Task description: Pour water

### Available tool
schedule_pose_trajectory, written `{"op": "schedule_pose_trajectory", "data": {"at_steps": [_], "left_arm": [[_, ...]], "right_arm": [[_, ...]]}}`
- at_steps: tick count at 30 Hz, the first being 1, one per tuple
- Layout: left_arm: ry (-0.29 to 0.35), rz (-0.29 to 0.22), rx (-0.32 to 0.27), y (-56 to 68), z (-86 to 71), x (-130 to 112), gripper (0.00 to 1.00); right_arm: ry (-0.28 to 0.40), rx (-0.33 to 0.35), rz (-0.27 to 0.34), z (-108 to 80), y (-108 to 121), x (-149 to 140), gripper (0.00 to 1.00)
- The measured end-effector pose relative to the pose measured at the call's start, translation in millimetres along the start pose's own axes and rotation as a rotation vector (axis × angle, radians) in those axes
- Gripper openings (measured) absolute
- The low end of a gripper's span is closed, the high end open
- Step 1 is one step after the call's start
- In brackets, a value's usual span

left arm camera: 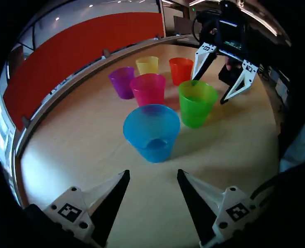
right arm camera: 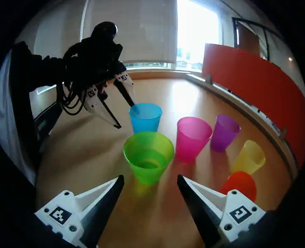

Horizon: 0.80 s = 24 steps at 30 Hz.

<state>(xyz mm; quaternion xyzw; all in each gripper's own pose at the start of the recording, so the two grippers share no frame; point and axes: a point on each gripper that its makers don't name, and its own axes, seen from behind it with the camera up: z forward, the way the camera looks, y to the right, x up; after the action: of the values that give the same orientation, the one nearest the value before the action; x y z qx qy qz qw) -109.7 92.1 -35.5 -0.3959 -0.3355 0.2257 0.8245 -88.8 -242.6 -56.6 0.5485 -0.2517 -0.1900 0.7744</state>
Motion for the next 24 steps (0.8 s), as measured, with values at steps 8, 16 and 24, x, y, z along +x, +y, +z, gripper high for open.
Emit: {"op": "schedule_pose_trajectory", "data": {"at_steps": [8, 16, 24], "left_arm": [[0.002, -0.037, 0.048, -0.6, -16.5, -8.4, 0.84], [0.017, -0.092, 0.097, -7.7, -29.7, -10.1, 0.84], [0.037, -0.165, 0.172, -17.0, -40.6, -11.3, 0.85]], "right_arm": [[0.014, -0.056, 0.05, -19.5, -1.9, -3.5, 1.0], [0.005, -0.125, 0.112, -35.3, 0.0, -8.2, 1.0], [-0.015, -0.213, 0.199, -49.8, 4.8, -17.2, 1.0]]}}
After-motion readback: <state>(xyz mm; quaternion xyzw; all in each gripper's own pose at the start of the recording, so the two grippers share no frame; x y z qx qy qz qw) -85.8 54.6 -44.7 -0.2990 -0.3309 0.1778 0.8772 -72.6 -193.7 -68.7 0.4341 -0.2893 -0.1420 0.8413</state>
